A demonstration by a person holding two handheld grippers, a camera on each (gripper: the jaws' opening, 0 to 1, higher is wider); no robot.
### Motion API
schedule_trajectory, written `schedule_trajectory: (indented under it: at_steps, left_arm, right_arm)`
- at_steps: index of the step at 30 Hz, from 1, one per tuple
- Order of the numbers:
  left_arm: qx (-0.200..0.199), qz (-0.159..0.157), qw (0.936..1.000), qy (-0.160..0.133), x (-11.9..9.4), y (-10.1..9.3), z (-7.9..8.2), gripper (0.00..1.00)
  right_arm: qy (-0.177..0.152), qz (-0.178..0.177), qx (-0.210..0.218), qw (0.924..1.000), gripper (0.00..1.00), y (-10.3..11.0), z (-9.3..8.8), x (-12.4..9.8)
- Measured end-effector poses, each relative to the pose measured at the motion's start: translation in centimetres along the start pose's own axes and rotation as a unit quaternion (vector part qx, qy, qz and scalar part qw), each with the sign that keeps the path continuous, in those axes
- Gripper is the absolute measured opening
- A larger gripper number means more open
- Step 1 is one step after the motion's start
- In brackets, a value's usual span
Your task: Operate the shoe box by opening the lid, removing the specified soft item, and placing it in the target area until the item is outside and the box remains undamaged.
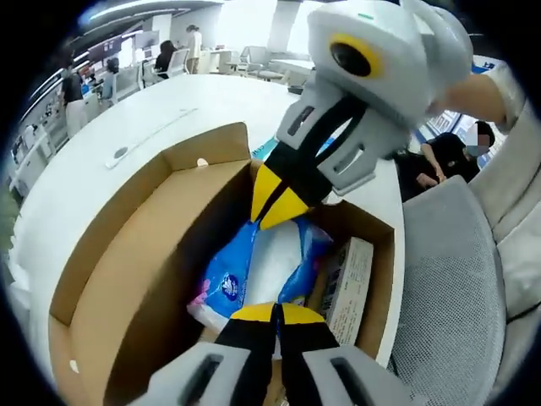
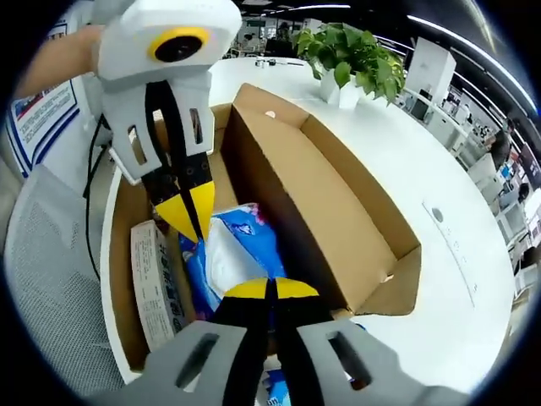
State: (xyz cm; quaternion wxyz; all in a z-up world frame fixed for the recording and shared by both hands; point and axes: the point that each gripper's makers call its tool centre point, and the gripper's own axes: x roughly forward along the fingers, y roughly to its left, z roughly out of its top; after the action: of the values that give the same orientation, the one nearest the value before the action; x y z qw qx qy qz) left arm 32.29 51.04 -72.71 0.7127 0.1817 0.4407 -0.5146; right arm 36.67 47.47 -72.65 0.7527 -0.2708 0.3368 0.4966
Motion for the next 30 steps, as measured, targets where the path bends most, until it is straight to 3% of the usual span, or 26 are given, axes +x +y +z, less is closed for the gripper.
schedule_trajectory:
  at_steps: [13,30]
  left_arm:
    - [-0.008,0.023,0.9996,-0.016,-2.6,-0.3,0.8,0.0]
    - [-0.005,0.06,0.9978,-0.029,-6.9,-1.5,3.0,0.0]
  right_arm:
    - [-0.032,-0.005,0.004,0.9995,0.0,0.1,2.1,-1.8]
    - [-0.071,-0.003,-0.003,0.9974,0.0,0.7,5.5,-5.7]
